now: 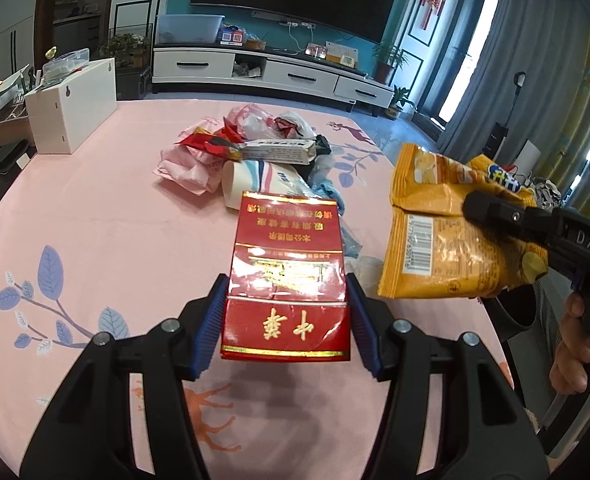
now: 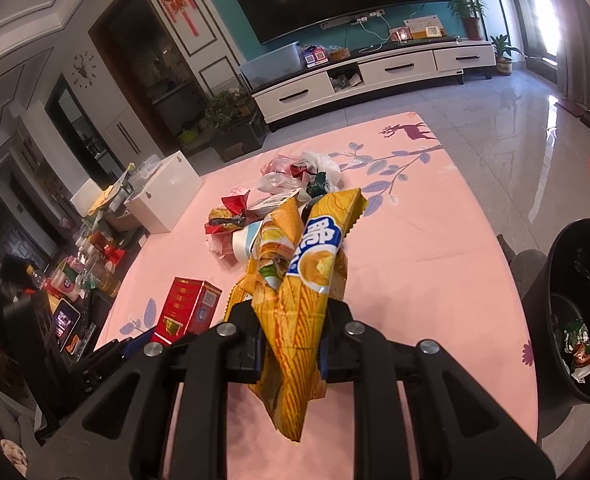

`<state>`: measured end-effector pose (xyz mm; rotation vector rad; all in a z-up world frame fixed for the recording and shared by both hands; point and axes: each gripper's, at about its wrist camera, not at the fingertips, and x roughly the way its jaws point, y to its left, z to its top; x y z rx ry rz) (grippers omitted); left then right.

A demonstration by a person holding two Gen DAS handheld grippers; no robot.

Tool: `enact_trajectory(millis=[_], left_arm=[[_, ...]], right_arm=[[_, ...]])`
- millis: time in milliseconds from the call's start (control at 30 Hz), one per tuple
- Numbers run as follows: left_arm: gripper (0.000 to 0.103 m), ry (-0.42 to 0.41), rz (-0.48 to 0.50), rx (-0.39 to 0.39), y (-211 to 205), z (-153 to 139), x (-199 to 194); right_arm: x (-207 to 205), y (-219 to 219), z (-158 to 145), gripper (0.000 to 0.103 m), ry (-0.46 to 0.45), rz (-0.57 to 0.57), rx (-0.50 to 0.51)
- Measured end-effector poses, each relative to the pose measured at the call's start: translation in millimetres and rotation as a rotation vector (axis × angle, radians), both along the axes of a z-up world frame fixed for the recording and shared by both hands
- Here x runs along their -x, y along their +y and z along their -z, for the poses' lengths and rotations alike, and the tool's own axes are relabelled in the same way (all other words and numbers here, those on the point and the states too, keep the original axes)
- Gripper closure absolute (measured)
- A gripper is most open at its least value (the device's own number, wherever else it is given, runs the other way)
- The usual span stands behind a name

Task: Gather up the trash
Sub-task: 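Carry the red box with the left tool while the right tool carries the yellow bag to the bin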

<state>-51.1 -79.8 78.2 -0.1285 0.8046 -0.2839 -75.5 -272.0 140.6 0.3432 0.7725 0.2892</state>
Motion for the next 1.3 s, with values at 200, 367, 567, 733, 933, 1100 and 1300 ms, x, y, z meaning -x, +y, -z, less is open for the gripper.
enact_trajectory(millis=[200, 367, 567, 733, 933, 1100, 1300], left_arm=[[0.045, -0.007, 0.02, -0.007, -13, -5, -1], [0.045, -0.024, 0.061, -0.024, -37, -11, 0], [0.045, -0.042, 0.13, -0.007, -80, -20, -1], [0.045, -0.044, 0.204, 0.009, -127, -22, -4], [0.045, -0.03, 0.272, 0.031, -178, -22, -9], [0.045, -0.03, 0.331, 0.025, -215, -23, -11], [0.045, -0.012, 0.433, 0.011, -269, -21, -12]], right_arm=[[6, -21, -7, 0.083, -0.029, 0.062, -0.003], [15, -48, -17, 0.083, -0.06, 0.147, 0.0], [29, -90, -25, 0.083, -0.093, 0.273, -0.005], [44, -130, -27, 0.083, -0.108, 0.387, -0.011], [59, -172, -23, 0.083, -0.11, 0.512, -0.029], [75, -206, -15, 0.082, -0.103, 0.63, -0.048], [94, -246, 0, 0.082, -0.067, 0.778, -0.051]])
